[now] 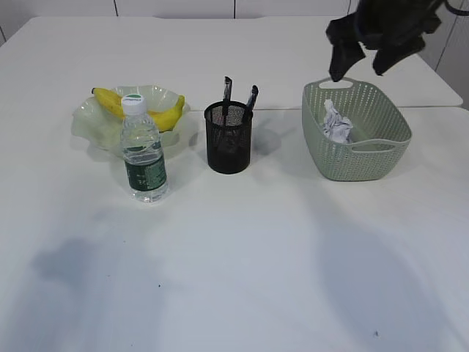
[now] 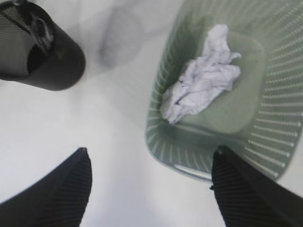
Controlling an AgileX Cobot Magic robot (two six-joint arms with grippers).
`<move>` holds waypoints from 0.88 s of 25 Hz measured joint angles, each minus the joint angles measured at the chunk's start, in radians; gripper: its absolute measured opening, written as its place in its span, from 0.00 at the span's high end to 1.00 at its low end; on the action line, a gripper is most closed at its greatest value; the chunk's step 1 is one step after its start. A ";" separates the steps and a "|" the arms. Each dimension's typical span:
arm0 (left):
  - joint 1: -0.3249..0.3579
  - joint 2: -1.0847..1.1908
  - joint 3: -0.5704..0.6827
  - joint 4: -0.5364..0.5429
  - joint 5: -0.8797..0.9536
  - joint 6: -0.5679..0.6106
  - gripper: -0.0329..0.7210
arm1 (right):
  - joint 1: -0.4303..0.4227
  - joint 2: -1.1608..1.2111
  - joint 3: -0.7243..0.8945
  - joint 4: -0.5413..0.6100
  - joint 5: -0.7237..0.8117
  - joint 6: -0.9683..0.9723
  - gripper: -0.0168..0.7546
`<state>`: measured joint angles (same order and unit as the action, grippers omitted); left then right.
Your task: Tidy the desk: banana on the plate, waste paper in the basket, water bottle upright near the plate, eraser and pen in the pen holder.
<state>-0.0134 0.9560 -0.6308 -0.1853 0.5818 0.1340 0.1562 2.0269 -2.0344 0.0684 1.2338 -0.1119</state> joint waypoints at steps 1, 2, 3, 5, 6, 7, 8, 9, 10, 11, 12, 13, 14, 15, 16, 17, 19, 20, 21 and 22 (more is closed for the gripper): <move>0.000 -0.002 -0.015 0.003 0.023 0.000 0.37 | -0.012 -0.020 0.033 -0.003 0.000 0.000 0.22; 0.000 -0.004 -0.032 0.005 0.047 0.000 0.37 | -0.023 -0.046 0.069 -0.008 0.002 0.000 0.22; 0.000 -0.004 -0.050 0.013 0.068 -0.003 0.37 | -0.028 -0.074 0.100 -0.010 0.004 -0.004 0.22; 0.000 -0.004 -0.085 0.035 0.123 -0.029 0.37 | -0.033 -0.128 0.172 -0.013 0.004 -0.008 0.22; 0.000 -0.004 -0.104 0.053 0.148 -0.052 0.37 | -0.033 -0.158 0.199 -0.015 0.004 -0.008 0.22; 0.000 -0.005 -0.117 0.071 0.175 -0.072 0.37 | -0.033 -0.184 0.228 -0.015 0.002 -0.010 0.22; 0.000 -0.009 -0.131 0.085 0.202 -0.095 0.37 | -0.033 -0.213 0.254 -0.015 0.001 -0.010 0.22; 0.000 -0.014 -0.140 0.096 0.226 -0.114 0.37 | -0.033 -0.243 0.276 -0.015 0.000 -0.012 0.22; 0.000 -0.022 -0.142 0.107 0.241 -0.134 0.37 | -0.033 -0.273 0.295 -0.018 -0.002 -0.014 0.22; 0.000 -0.033 -0.144 0.112 0.262 -0.134 0.37 | -0.033 -0.297 0.317 -0.022 -0.003 -0.014 0.22; 0.000 -0.047 -0.144 0.114 0.281 -0.145 0.37 | -0.033 -0.325 0.341 -0.031 -0.003 -0.014 0.22; 0.000 -0.061 -0.144 0.118 0.296 -0.148 0.37 | -0.033 -0.352 0.363 -0.041 -0.005 -0.014 0.22; 0.000 -0.081 -0.144 0.117 0.312 -0.153 0.37 | -0.033 -0.374 0.392 -0.049 -0.005 -0.014 0.22; 0.000 -0.104 -0.144 0.117 0.326 -0.162 0.37 | -0.033 -0.400 0.425 -0.053 -0.007 -0.016 0.22; 0.000 -0.128 -0.144 0.118 0.339 -0.173 0.37 | -0.033 -0.425 0.461 -0.054 -0.013 -0.015 0.22; 0.000 -0.149 -0.144 0.118 0.351 -0.183 0.37 | -0.033 -0.451 0.493 -0.054 -0.017 -0.015 0.22; 0.000 -0.198 -0.144 0.120 0.382 -0.192 0.37 | -0.033 -0.497 0.577 -0.054 -0.038 -0.015 0.22; 0.000 -0.217 -0.144 0.124 0.395 -0.196 0.37 | -0.033 -0.523 0.613 -0.054 -0.050 -0.015 0.22; 0.000 -0.240 -0.145 0.127 0.409 -0.198 0.37 | -0.033 -0.544 0.657 -0.054 -0.062 -0.015 0.22; 0.000 -0.259 -0.145 0.129 0.424 -0.198 0.37 | -0.033 -0.570 0.701 -0.054 -0.072 -0.015 0.22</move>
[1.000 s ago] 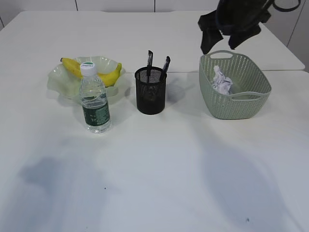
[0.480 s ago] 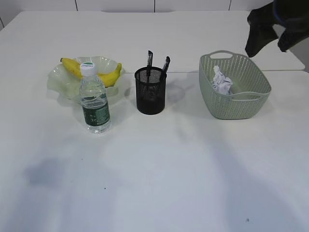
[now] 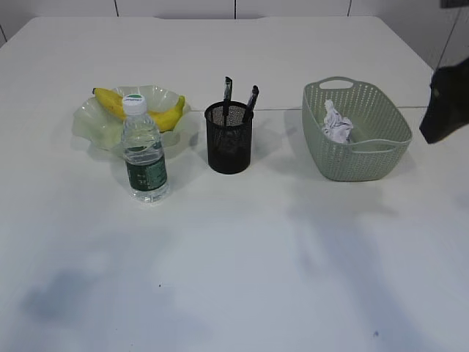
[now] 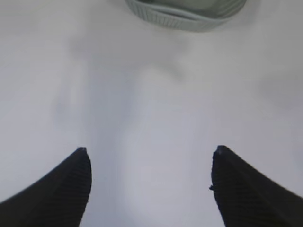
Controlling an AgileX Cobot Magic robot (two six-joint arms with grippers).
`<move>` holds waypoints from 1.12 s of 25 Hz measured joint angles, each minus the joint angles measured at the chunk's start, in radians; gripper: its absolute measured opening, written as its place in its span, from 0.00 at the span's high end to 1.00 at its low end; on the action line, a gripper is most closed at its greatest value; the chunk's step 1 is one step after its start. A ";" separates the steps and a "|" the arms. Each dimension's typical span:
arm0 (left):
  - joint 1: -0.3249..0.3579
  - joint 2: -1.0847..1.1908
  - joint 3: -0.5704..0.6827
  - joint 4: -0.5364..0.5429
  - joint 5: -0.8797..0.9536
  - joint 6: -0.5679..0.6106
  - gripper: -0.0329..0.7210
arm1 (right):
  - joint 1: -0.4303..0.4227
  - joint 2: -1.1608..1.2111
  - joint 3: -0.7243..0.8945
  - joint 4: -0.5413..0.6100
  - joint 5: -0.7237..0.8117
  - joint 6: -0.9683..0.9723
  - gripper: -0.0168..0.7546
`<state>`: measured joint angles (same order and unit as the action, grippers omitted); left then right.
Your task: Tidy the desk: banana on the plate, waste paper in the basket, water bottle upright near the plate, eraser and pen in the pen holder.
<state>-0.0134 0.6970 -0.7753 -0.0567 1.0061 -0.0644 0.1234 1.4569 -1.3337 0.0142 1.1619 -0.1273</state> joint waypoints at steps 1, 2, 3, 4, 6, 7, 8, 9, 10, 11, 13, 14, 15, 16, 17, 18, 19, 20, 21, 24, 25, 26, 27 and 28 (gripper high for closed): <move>0.000 -0.016 0.000 0.004 0.014 -0.002 0.37 | 0.000 -0.027 0.041 0.000 -0.013 0.000 0.22; 0.000 -0.027 0.000 0.004 0.025 -0.002 0.37 | 0.000 -0.056 0.074 0.000 -0.021 0.000 0.22; 0.000 -0.040 0.000 0.006 0.037 -0.004 0.37 | 0.000 -0.079 0.110 0.000 -0.028 0.000 0.22; 0.000 -0.052 0.000 0.006 0.049 -0.004 0.37 | 0.000 -0.109 0.142 -0.003 -0.027 0.000 0.22; 0.000 -0.075 0.000 0.006 0.068 -0.004 0.37 | 0.000 -0.167 0.193 -0.003 -0.027 0.000 0.22; 0.000 -0.087 0.000 0.006 0.079 -0.004 0.37 | 0.000 -0.203 0.218 -0.005 -0.027 0.000 0.22; 0.000 -0.101 0.000 0.006 0.087 -0.004 0.37 | 0.000 -0.242 0.240 -0.005 -0.027 0.002 0.22; 0.000 -0.114 0.000 0.006 0.092 -0.004 0.37 | 0.000 -0.282 0.257 -0.005 -0.027 0.010 0.22; 0.000 -0.130 0.000 0.006 0.096 -0.004 0.37 | 0.000 -0.317 0.275 -0.005 -0.027 0.021 0.22; 0.000 -0.146 0.000 0.006 0.102 -0.006 0.37 | 0.000 -0.359 0.292 -0.005 -0.027 0.034 0.22; 0.000 -0.171 0.000 0.006 0.108 -0.008 0.37 | 0.000 -0.432 0.320 -0.007 -0.027 0.052 0.22; 0.000 -0.183 0.000 0.006 0.111 -0.008 0.37 | 0.000 -0.471 0.333 -0.014 -0.021 0.055 0.22; 0.000 -0.194 0.000 0.006 0.111 -0.010 0.37 | 0.000 -0.509 0.343 -0.014 -0.013 0.060 0.22; 0.000 -0.203 0.000 0.006 0.113 -0.010 0.37 | 0.000 -0.545 0.350 -0.023 -0.001 0.062 0.22; 0.000 -0.210 0.000 0.006 0.114 -0.010 0.37 | 0.000 -0.576 0.358 -0.035 0.012 0.070 0.22; 0.000 -0.219 0.000 0.006 0.115 -0.010 0.37 | 0.000 -0.612 0.365 -0.051 0.031 0.081 0.22; 0.000 -0.230 0.000 0.006 0.118 -0.010 0.37 | 0.000 -0.648 0.372 -0.067 0.046 0.089 0.22; 0.000 -0.238 0.000 0.006 0.127 -0.012 0.37 | 0.000 -0.678 0.378 -0.078 0.056 0.097 0.22; 0.000 -0.248 0.000 0.002 0.137 -0.012 0.37 | 0.000 -0.711 0.387 -0.085 0.069 0.102 0.22; 0.000 -0.281 0.000 -0.012 0.151 -0.014 0.37 | 0.000 -0.801 0.413 -0.094 0.094 0.105 0.22; 0.000 -0.297 0.000 -0.019 0.156 -0.015 0.37 | 0.000 -0.826 0.423 -0.094 0.096 0.109 0.22; 0.000 -0.315 0.000 -0.023 0.164 -0.015 0.37 | 0.000 -0.849 0.432 -0.094 0.096 0.109 0.22; 0.000 -0.336 0.005 -0.023 0.168 -0.015 0.37 | 0.000 -0.868 0.441 -0.095 0.096 0.111 0.22; 0.000 -0.354 0.013 -0.023 0.178 -0.016 0.37 | 0.000 -0.889 0.454 -0.095 0.097 0.115 0.22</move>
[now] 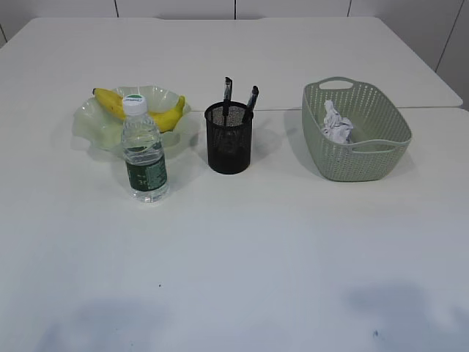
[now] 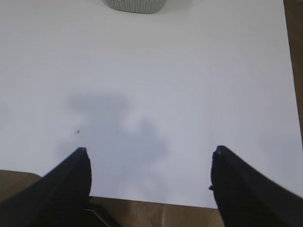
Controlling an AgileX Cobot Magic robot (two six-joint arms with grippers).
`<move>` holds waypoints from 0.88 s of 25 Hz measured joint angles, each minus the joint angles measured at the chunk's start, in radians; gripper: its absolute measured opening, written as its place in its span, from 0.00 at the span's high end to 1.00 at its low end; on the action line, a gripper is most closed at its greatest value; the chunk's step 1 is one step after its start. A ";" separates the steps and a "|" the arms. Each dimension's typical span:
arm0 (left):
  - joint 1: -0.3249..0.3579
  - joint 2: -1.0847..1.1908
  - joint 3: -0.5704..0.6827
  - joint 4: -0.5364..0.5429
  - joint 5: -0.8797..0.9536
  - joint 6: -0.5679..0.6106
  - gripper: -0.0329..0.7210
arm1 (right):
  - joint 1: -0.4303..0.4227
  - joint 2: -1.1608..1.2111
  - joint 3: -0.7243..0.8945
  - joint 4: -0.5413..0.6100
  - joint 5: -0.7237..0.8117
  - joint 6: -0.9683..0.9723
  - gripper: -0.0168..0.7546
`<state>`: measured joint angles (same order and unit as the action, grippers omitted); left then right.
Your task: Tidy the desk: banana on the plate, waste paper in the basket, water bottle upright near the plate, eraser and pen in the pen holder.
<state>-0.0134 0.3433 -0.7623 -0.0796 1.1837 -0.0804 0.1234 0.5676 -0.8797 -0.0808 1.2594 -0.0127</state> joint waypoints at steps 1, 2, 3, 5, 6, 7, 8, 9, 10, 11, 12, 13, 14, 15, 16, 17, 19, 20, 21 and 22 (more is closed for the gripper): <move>0.000 -0.022 0.011 0.000 0.010 -0.002 0.37 | 0.000 -0.020 0.014 0.000 0.000 0.005 0.22; 0.000 -0.043 0.023 0.000 0.020 -0.002 0.37 | 0.000 -0.036 0.028 0.002 0.000 0.007 0.22; 0.000 -0.061 0.038 0.000 0.029 -0.002 0.37 | 0.000 -0.053 0.045 0.004 0.000 0.013 0.22; 0.000 -0.105 0.067 0.000 0.053 -0.002 0.37 | 0.000 -0.081 0.083 0.006 0.001 0.013 0.22; 0.000 -0.130 0.076 0.004 0.065 -0.002 0.37 | 0.000 -0.092 0.100 0.006 0.001 0.013 0.22; 0.000 -0.153 0.083 0.011 0.072 -0.002 0.37 | 0.000 -0.106 0.120 0.008 0.001 0.013 0.22; 0.000 -0.181 0.084 0.018 0.073 0.003 0.37 | 0.000 -0.119 0.139 0.012 0.002 0.013 0.22; 0.000 -0.209 0.087 0.022 0.076 0.011 0.37 | 0.000 -0.129 0.154 0.014 0.002 0.013 0.22; 0.000 -0.236 0.087 0.026 0.080 0.016 0.37 | 0.000 -0.142 0.172 0.017 0.002 0.013 0.22; 0.000 -0.257 0.087 0.028 0.082 0.021 0.37 | 0.000 -0.156 0.189 0.024 0.002 0.013 0.22; 0.000 -0.281 0.087 0.028 0.083 0.023 0.37 | 0.000 -0.170 0.205 0.032 0.003 0.013 0.22; 0.000 -0.302 0.089 0.029 0.083 0.025 0.37 | 0.000 -0.183 0.217 0.037 0.003 0.018 0.22; 0.000 -0.317 0.090 0.031 0.083 0.028 0.37 | 0.000 -0.201 0.230 0.044 0.003 0.018 0.22; 0.000 -0.332 0.093 0.031 0.083 0.036 0.37 | 0.000 -0.222 0.238 0.049 0.003 0.018 0.22; 0.000 -0.335 0.097 0.031 0.085 0.047 0.37 | 0.000 -0.243 0.244 0.049 0.004 0.018 0.22; 0.000 -0.335 0.105 0.031 0.085 0.053 0.37 | 0.000 -0.271 0.247 0.051 0.004 0.018 0.22; 0.000 -0.337 0.125 0.024 0.085 0.057 0.37 | 0.000 -0.340 0.250 0.051 0.004 0.019 0.22; 0.000 -0.337 0.137 0.020 0.085 0.059 0.37 | 0.000 -0.372 0.250 0.053 0.004 0.019 0.22; 0.000 -0.337 0.149 0.009 0.085 0.059 0.37 | 0.000 -0.413 0.250 0.054 0.007 0.019 0.22; 0.000 -0.337 0.162 -0.001 0.085 0.059 0.37 | 0.000 -0.454 0.250 0.055 0.007 0.019 0.22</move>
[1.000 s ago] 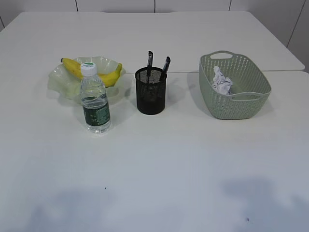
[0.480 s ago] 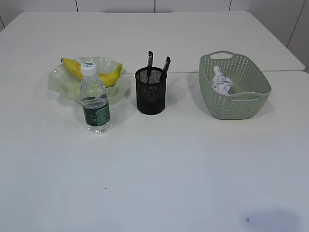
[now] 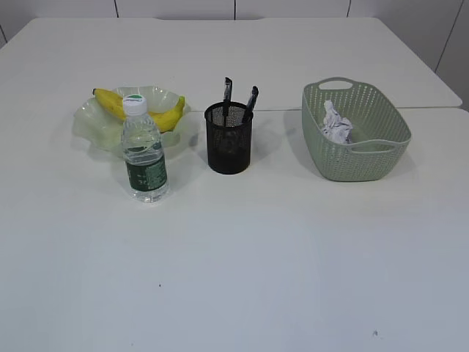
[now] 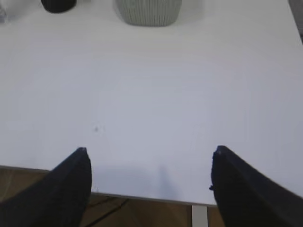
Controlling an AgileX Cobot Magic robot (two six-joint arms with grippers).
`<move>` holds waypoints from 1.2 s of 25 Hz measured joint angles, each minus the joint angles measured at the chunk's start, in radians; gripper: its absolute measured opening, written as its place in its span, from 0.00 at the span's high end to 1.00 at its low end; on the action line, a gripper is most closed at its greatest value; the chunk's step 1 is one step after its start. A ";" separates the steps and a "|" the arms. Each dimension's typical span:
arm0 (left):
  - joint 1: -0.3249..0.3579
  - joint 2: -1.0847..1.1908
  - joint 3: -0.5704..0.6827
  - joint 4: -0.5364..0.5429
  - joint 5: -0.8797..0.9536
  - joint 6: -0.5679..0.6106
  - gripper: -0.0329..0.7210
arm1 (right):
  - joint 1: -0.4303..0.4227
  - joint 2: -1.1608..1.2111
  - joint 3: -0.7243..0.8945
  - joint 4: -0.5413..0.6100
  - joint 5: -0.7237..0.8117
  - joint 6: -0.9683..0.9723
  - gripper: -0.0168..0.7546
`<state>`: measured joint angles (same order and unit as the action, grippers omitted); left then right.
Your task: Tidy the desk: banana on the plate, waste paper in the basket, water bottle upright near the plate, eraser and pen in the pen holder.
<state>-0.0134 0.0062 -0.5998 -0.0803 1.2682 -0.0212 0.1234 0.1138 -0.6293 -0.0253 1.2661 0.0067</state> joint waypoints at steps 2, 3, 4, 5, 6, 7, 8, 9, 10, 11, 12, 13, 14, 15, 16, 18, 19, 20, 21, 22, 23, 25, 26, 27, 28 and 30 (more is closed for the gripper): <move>0.000 0.000 0.026 -0.013 0.000 0.002 0.37 | 0.000 -0.072 0.000 0.000 0.004 0.000 0.22; 0.000 0.000 0.035 -0.021 0.000 0.002 0.37 | 0.000 -0.105 0.002 0.000 0.004 0.000 0.22; 0.000 0.000 0.037 -0.021 0.000 0.002 0.37 | 0.000 -0.124 0.004 0.000 0.006 0.000 0.22; 0.000 0.000 0.039 -0.023 0.000 0.002 0.37 | 0.000 -0.129 0.009 0.000 0.006 0.000 0.22; 0.000 0.000 0.039 -0.023 0.000 0.002 0.37 | 0.000 -0.133 0.016 0.000 0.008 0.000 0.22; 0.000 0.000 0.039 -0.023 0.000 0.002 0.37 | 0.000 -0.133 0.027 0.000 0.008 0.000 0.22; 0.000 0.000 0.039 -0.021 0.000 0.002 0.37 | 0.000 -0.133 0.037 0.000 0.008 0.000 0.22; 0.000 0.000 0.039 -0.019 0.000 0.002 0.37 | 0.000 -0.133 0.050 0.000 0.008 0.000 0.23; 0.000 0.000 0.039 -0.017 0.000 0.002 0.37 | 0.000 -0.133 0.061 0.000 0.008 0.000 0.23; 0.000 0.000 0.039 -0.013 0.000 0.002 0.37 | 0.000 -0.133 0.071 0.000 0.008 0.000 0.23; 0.000 0.000 0.039 -0.011 0.000 0.002 0.37 | 0.000 -0.133 0.076 0.000 0.008 0.000 0.23; 0.000 0.000 0.039 -0.006 0.000 0.002 0.37 | 0.000 -0.133 0.080 0.000 0.008 0.000 0.23; 0.000 0.000 0.039 -0.002 -0.002 0.002 0.37 | 0.000 -0.133 0.084 0.000 -0.001 -0.007 0.23; 0.000 0.000 0.041 0.000 -0.011 0.002 0.37 | 0.000 -0.133 0.087 0.000 -0.015 -0.007 0.23; 0.000 0.000 0.043 0.005 -0.022 0.002 0.37 | 0.000 -0.133 0.092 0.000 -0.037 -0.007 0.23; 0.000 0.000 0.048 0.012 -0.037 0.002 0.37 | 0.000 -0.133 0.111 -0.005 -0.078 -0.007 0.23; 0.000 0.000 0.048 0.015 -0.046 0.002 0.37 | 0.000 -0.133 0.117 -0.006 -0.095 -0.007 0.23; 0.000 0.000 0.050 0.022 -0.052 0.002 0.36 | 0.000 -0.133 0.124 -0.006 -0.102 -0.007 0.23; 0.000 0.000 0.050 0.029 -0.055 0.002 0.36 | 0.000 -0.133 0.125 -0.008 -0.106 -0.007 0.23; 0.000 0.000 0.050 0.033 -0.061 0.002 0.34 | 0.000 -0.133 0.127 -0.008 -0.106 -0.007 0.23; 0.000 0.000 0.050 0.038 -0.067 0.002 0.32 | 0.000 -0.133 0.127 -0.008 -0.108 -0.007 0.23; 0.000 0.000 0.052 0.044 -0.074 0.002 0.27 | 0.000 -0.133 0.127 -0.008 -0.112 -0.007 0.23; 0.000 0.000 0.054 0.048 -0.082 0.002 0.24 | 0.000 -0.133 0.127 -0.008 -0.112 -0.007 0.23; 0.000 0.000 0.055 0.051 -0.087 0.002 0.22 | 0.000 -0.133 0.127 -0.008 -0.114 -0.007 0.23; 0.000 0.000 0.059 0.052 -0.099 0.002 0.20 | 0.000 -0.133 0.127 -0.008 -0.116 -0.007 0.23; 0.000 0.000 0.071 0.054 -0.127 0.002 0.18 | 0.000 -0.133 0.127 -0.008 -0.115 -0.007 0.23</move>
<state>-0.0134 0.0062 -0.5289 -0.0261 1.1408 -0.0196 0.1234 -0.0193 -0.5018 -0.0334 1.1508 0.0000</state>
